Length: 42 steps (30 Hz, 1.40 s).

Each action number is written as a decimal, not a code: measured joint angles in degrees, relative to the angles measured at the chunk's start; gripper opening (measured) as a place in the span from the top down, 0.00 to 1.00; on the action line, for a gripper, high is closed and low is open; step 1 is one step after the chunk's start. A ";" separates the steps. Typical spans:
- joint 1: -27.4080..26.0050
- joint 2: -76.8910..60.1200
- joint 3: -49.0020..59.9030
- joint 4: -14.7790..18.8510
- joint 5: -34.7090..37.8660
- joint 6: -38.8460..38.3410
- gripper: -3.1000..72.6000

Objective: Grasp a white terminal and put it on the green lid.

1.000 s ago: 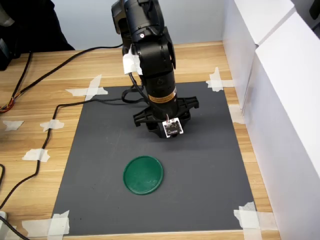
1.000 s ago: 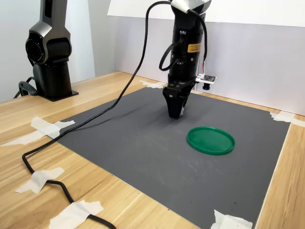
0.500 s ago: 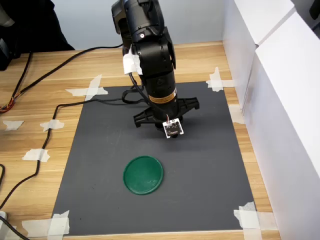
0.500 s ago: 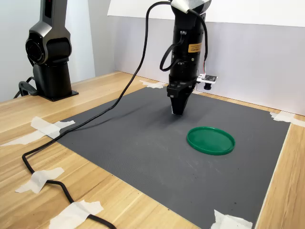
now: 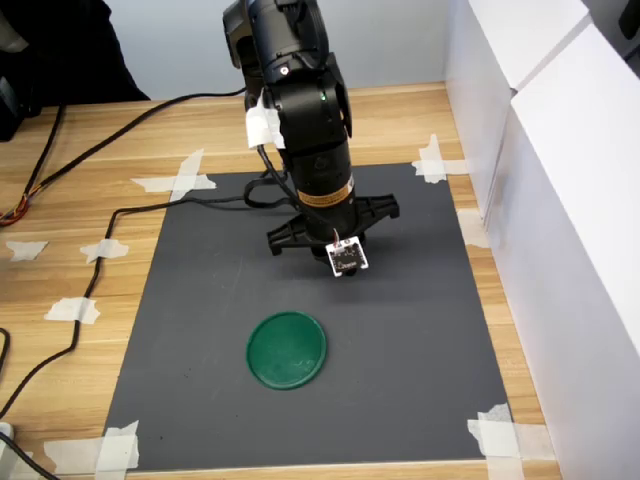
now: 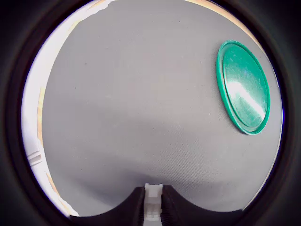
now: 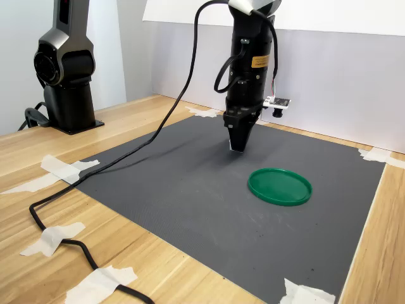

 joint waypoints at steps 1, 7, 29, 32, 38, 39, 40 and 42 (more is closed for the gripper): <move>0.00 0.00 -0.93 -0.15 0.79 0.00 0.83; 0.00 -0.05 -6.68 -0.39 3.96 -0.53 0.84; -11.33 7.72 -18.25 -1.56 6.91 -8.19 0.84; -11.33 9.54 -19.52 -1.69 6.85 -8.59 0.84; -11.33 12.25 -21.86 -2.56 6.74 -8.75 0.84; -11.33 12.59 -22.25 -2.68 6.72 -8.75 0.84; -11.33 12.76 -22.46 -2.75 6.65 -8.75 0.84; -11.33 13.08 -22.81 -2.92 6.45 -8.75 0.84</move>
